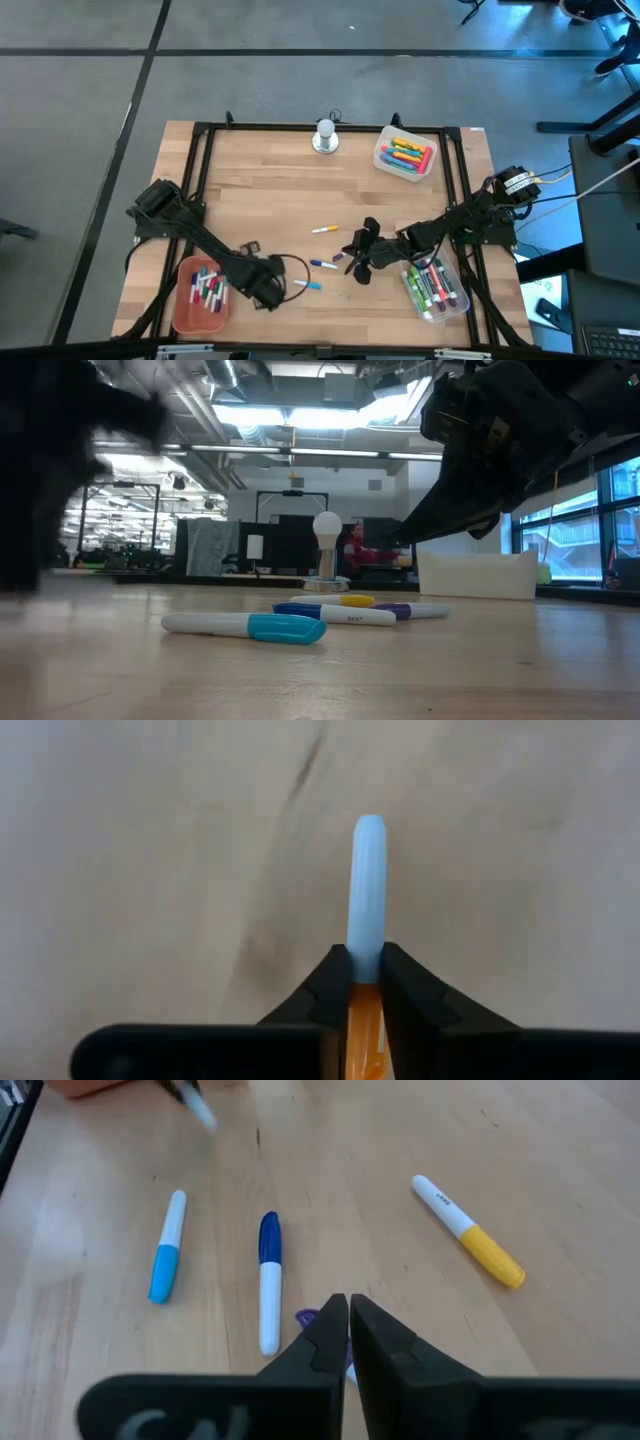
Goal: Pick & Place Markers
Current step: Put the small orange highlighter pen into the orange bin, then put the small light blue highlighter pen into the orange bin
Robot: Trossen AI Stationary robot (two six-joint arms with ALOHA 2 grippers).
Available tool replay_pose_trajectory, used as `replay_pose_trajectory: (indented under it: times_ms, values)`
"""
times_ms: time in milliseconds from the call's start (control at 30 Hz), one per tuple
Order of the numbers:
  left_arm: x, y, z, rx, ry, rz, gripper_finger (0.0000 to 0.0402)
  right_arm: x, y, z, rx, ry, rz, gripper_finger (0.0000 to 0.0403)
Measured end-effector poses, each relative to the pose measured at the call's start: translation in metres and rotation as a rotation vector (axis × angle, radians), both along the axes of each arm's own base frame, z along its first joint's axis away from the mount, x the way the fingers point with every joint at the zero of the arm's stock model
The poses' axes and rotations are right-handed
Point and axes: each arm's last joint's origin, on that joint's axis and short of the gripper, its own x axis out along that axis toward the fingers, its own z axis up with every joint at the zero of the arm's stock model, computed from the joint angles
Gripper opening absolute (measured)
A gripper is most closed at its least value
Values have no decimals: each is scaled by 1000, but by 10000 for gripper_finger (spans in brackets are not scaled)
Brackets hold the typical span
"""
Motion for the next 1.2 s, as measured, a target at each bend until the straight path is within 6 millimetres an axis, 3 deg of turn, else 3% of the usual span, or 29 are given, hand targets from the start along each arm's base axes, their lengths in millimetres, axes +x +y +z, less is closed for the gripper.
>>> replay_pose_trajectory:
  times_ms: [133,300,500,667,800,967,1200]
  values:
    - [-26,-4,62,121,49,114,40,0,0,0,0,0,-1,18]
    - [-67,-20,108,141,114,273,34,0,0,0,0,0,-1,18]
    - [-104,-50,93,-17,300,433,45,0,1,0,22,6,6,18]
    - [-115,-49,66,37,306,406,67,0,1,0,11,4,14,18]
    - [-112,-43,52,41,298,339,96,2,0,2,8,-16,15,18]
    - [-104,-32,50,96,279,294,131,3,-3,2,-2,-20,13,18]
    - [-68,-5,52,172,115,223,139,3,-4,2,-4,-20,12,18]
